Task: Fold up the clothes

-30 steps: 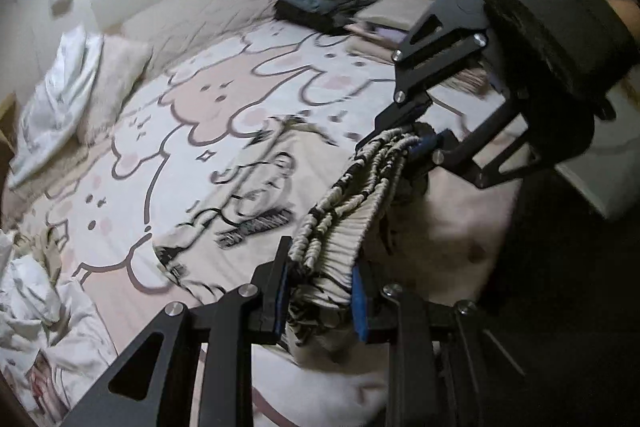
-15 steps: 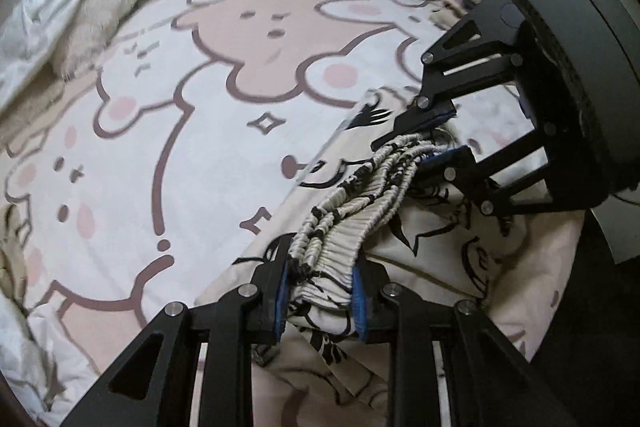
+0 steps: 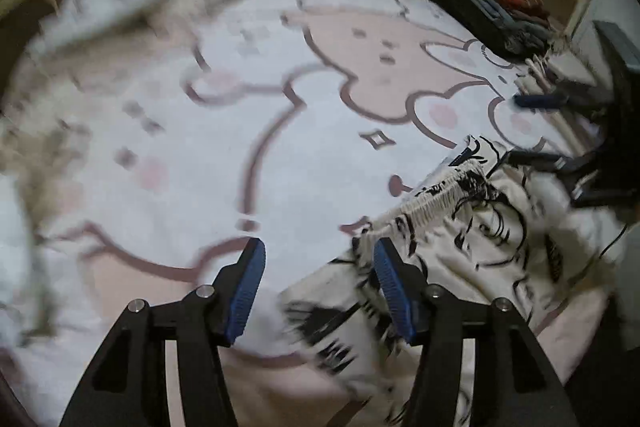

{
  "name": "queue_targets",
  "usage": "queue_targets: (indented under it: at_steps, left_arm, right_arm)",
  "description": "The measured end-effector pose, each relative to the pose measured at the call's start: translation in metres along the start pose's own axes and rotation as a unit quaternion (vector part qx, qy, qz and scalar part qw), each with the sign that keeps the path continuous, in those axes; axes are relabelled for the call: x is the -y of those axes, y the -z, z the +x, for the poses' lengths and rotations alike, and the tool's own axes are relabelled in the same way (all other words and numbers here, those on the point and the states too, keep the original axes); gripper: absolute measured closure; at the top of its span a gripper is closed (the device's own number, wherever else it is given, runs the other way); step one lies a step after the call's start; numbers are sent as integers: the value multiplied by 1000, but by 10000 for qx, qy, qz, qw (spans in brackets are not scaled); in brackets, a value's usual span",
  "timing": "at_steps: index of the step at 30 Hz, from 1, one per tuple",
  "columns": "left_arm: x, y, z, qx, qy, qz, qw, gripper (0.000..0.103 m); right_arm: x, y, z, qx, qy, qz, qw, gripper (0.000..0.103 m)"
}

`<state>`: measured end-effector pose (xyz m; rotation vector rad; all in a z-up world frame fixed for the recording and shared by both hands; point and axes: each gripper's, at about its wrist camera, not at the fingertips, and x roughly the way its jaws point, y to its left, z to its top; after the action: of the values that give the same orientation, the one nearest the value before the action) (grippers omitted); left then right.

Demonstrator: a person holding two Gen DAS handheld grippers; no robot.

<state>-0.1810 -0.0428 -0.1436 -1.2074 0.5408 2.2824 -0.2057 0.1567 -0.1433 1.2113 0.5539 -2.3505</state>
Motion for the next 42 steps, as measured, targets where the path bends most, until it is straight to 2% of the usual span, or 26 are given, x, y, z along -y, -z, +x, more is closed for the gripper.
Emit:
queue_targets:
  at_steps: [3,5,6,8,10,11,14,15,17,18,20,21,23,26,28,29,30,31,33,34,36,38,42]
  left_arm:
    - [24,13,-35,436,-626,680,9948,47]
    - [59,28,-54,643,-1008,1441,9823,47]
    - [81,46,-60,679,-1147,1888,9729,47]
    - [110,74,-63,737,-1328,2410,9586,47]
    - [137,100,-63,810,-1543,2804,9439,55]
    - [148,111,-61,808,-1651,2973,9369,59]
    - [174,136,-44,774,-2127,3535,9076,59]
    - [180,141,-37,772,-2300,3741,8951,59]
    - [187,151,-22,873,-2657,4171,8647,59]
    - [188,155,-16,951,-2818,4380,8483,59]
    - [186,159,-6,1071,-3005,4711,8224,60]
    - [184,157,-4,1088,-3014,4782,8177,63]
    - [182,153,1,1121,-3033,4929,8078,63]
    - [178,147,13,1154,-3030,5249,7870,66]
    - [178,146,18,1144,-2975,5403,7787,74]
    - [177,145,20,1135,-2946,5459,7761,83]
    - [175,143,21,1115,-2913,5452,7781,90]
    - [174,141,21,1096,-2879,5446,7801,91]
    - [170,138,22,1050,-2828,5432,7835,92]
    - [167,137,21,1005,-2861,5421,7837,92]
    - [157,136,21,912,-2933,5414,7827,92]
    - [145,139,20,829,-3001,5456,7781,93]
    - [131,147,17,736,-3029,5579,7691,93]
  right_arm:
    - [-24,41,-42,447,633,-929,9926,33]
    - [-52,72,-61,605,923,-1717,9789,33]
    - [-66,87,-67,649,1033,-2078,9705,34]
    - [-98,120,-77,726,1241,-2806,9490,34]
    - [-123,148,-82,826,1426,-3380,9266,34]
    - [-137,161,-80,874,1570,-3699,9115,34]
    - [-162,187,-65,896,1974,-4428,8700,44]
    - [-168,192,-58,871,2069,-4599,8591,44]
    - [-177,201,-42,892,2257,-4949,8344,45]
    - [-178,203,-36,931,2323,-5078,8243,52]
    - [-180,206,-24,1014,2443,-5271,8076,61]
    - [-181,207,-19,1050,2493,-5342,8009,64]
    - [-182,208,-10,1218,2669,-5522,7804,65]
    - [-182,208,-1,1481,2868,-5731,7532,65]
    - [-182,207,4,1622,2917,-5830,7407,65]
    - [-181,206,7,1667,2904,-5878,7364,66]
    - [-181,204,9,1683,2869,-5920,7341,68]
    - [-180,201,12,1631,2803,-5955,7350,72]
    - [-178,196,16,1472,2659,-6000,7400,90]
    - [-176,194,18,1388,2596,-6003,7436,94]
    - [-167,191,19,1296,2606,-6004,7449,94]
    - [-158,189,18,1217,2642,-6003,7450,95]
    - [-129,194,22,1043,2778,-6151,7305,96]
